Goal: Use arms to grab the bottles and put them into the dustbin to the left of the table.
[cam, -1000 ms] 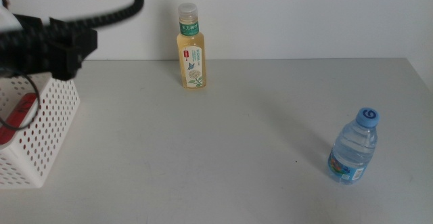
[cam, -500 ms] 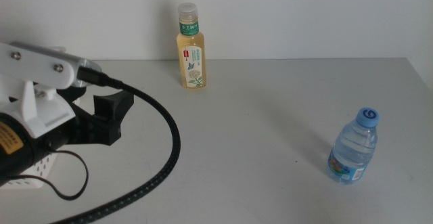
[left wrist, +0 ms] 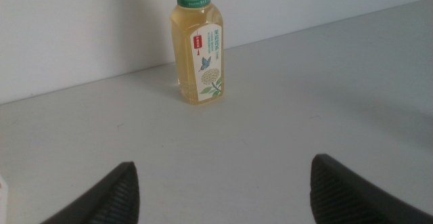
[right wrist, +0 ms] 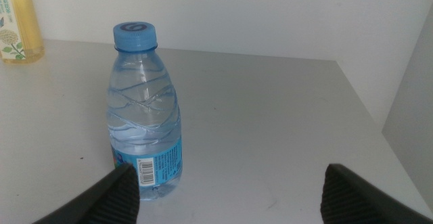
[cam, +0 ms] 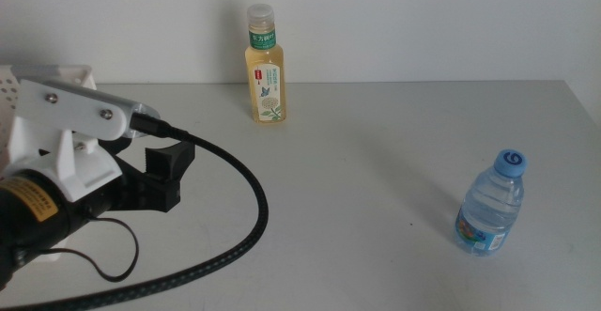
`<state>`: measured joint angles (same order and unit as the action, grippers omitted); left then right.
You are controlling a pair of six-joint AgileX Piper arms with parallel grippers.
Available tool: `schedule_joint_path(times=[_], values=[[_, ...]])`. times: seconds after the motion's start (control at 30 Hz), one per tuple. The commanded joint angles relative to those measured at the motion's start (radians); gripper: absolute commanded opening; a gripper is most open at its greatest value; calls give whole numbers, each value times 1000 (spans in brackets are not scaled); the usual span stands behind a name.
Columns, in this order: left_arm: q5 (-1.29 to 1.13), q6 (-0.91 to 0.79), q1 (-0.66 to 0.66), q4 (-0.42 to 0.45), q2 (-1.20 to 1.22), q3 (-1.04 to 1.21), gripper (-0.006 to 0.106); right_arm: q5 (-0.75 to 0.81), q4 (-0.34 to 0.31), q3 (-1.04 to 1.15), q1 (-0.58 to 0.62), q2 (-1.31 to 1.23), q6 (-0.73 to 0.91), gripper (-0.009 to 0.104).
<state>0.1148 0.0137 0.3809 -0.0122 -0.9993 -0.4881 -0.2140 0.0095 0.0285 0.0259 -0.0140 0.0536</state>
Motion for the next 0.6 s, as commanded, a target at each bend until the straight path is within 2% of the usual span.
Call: schedule_joint_path(times=[0.0, 0.13, 0.57], values=[[128, 15, 7, -1, -29, -26, 83, 78, -9, -9, -6, -21, 5, 94], [272, 26, 7, -2, -125, -40, 83, 78, -9, -9, -6, -21, 5, 94], [209, 53, 49, -41, -533, -375, 83, 78, -9, -9, -6, -21, 5, 94]])
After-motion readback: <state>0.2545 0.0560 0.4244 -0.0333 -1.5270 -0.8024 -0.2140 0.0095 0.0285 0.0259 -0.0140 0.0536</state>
